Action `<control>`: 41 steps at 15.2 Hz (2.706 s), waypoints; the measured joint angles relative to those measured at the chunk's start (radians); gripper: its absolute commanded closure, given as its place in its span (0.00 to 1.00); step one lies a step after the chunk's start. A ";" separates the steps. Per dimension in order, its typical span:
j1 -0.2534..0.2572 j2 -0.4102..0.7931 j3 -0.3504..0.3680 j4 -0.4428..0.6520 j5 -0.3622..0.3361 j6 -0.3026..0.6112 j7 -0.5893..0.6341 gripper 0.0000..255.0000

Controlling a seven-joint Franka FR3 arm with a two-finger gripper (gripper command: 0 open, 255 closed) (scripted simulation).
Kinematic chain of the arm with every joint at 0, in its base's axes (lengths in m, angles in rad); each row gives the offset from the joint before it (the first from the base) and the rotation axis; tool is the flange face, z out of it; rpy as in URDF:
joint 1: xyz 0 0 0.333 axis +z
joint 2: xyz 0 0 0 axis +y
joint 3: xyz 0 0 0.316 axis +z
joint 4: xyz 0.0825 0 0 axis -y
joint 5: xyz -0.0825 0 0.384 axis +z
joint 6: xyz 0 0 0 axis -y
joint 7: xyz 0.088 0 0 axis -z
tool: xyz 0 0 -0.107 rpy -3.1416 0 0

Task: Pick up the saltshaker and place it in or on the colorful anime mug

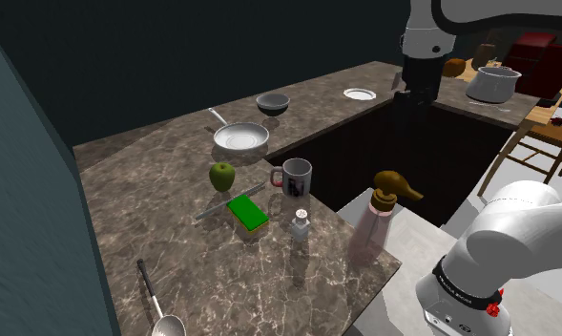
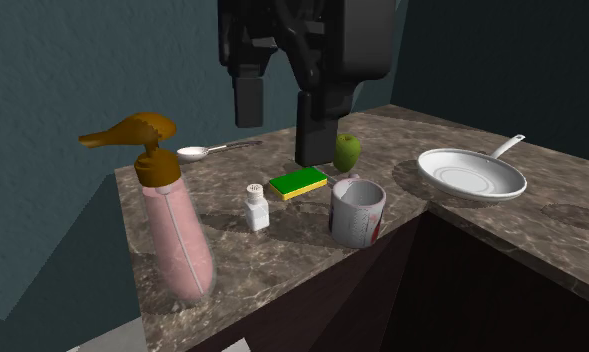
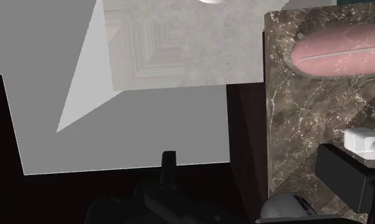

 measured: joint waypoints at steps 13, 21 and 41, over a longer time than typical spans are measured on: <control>0.080 0.102 0.209 -0.137 0.141 0.272 0.204 0.00; 0.120 0.282 0.383 -0.147 0.200 0.493 0.367 0.00; 0.105 0.539 0.534 -0.148 0.146 0.764 0.531 0.00</control>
